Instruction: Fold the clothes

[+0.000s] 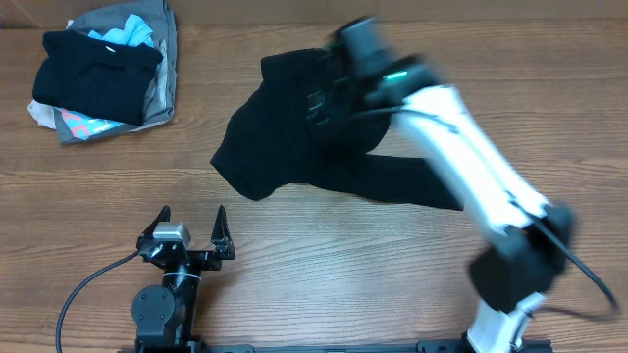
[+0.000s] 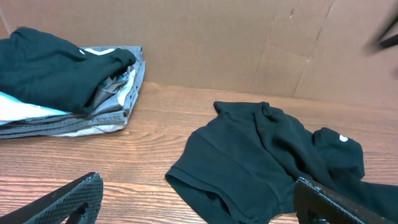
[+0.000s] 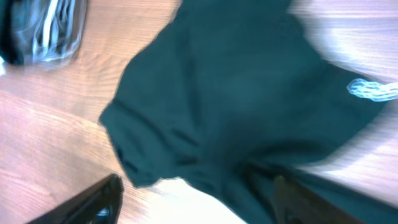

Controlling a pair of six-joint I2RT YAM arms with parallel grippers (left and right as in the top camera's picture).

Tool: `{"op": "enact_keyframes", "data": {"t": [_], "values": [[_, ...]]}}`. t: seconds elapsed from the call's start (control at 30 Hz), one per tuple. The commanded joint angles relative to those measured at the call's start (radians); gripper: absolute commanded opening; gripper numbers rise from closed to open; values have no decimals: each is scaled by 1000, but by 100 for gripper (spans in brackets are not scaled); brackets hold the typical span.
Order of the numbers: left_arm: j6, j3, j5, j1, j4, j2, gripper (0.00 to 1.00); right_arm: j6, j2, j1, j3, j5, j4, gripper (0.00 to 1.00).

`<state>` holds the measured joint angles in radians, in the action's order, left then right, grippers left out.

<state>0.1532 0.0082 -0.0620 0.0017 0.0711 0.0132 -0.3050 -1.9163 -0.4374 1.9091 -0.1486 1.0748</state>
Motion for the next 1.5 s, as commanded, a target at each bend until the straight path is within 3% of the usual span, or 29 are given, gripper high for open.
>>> {"op": "enact_keyframes", "data": {"t": [0.0, 0.17, 0.33, 0.5, 0.73, 0.93, 1.1, 1.47], "values": [[-19, -3, 10, 7, 3, -9, 100, -26, 87, 108, 24, -10, 145, 100], [-19, -3, 10, 7, 3, -9, 100, -26, 84, 212, -11, -9, 431, 100], [-19, -3, 10, 7, 3, -9, 100, -148, 84, 272, -130, 35, 472, 100], [-19, -3, 10, 7, 3, -9, 100, -269, 84, 359, -246, 43, 386, 100], [-19, -3, 10, 7, 3, -9, 100, -272, 84, 513, -382, 88, 285, 99], [-19, -3, 10, 7, 3, -9, 100, -181, 84, 639, -537, 23, 147, 78], [-19, -3, 10, 7, 3, -9, 100, -106, 84, 652, -657, -128, 7, 78], [-19, -3, 10, 7, 3, -9, 100, -106, 83, 646, -817, -134, -188, 67]]}}
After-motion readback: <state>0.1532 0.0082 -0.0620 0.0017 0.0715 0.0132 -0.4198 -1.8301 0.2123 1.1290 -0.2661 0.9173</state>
